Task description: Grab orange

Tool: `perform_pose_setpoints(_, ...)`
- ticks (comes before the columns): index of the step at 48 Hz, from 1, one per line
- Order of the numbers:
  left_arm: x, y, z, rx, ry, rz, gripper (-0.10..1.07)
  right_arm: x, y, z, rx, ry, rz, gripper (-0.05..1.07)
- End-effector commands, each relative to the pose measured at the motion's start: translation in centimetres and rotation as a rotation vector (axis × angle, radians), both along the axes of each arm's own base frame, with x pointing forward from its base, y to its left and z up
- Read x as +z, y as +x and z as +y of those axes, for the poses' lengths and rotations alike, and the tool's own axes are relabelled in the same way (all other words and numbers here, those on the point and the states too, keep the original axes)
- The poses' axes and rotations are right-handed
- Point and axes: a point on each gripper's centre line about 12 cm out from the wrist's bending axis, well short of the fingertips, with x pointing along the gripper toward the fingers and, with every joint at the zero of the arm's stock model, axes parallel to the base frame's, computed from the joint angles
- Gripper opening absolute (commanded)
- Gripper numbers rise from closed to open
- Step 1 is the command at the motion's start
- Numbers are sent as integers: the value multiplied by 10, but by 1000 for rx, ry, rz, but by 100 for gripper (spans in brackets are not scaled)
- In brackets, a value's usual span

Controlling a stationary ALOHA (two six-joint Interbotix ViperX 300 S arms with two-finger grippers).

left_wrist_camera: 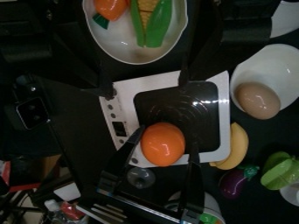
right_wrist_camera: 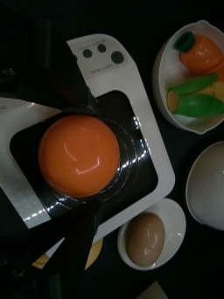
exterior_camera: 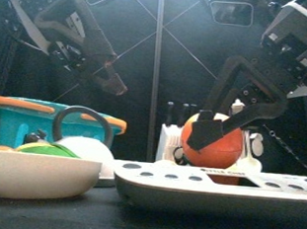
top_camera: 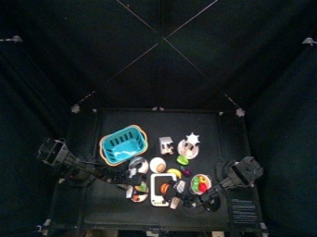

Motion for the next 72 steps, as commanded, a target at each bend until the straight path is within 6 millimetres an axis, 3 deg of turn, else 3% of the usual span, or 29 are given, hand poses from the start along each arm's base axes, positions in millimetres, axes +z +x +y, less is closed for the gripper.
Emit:
perform_pose_setpoints(1,18,-2,3,24,-33,-51,95,9,3,-1,-6,11,-23,103)
perform_pose_setpoints(15,41,-21,16,94,-30,-211,94,10,5,-2,-5,5,-27,103)
perform_pose_setpoints(44,40,-27,19,117,-19,-251,94,9,4,-3,-7,-2,-24,102)
perform_pose_setpoints(60,39,-28,19,117,-17,-248,94,10,6,-2,-9,9,-28,72)
perform_pose_setpoints(72,39,-27,20,118,-17,-248,94,30,4,-4,-1,5,-65,70)
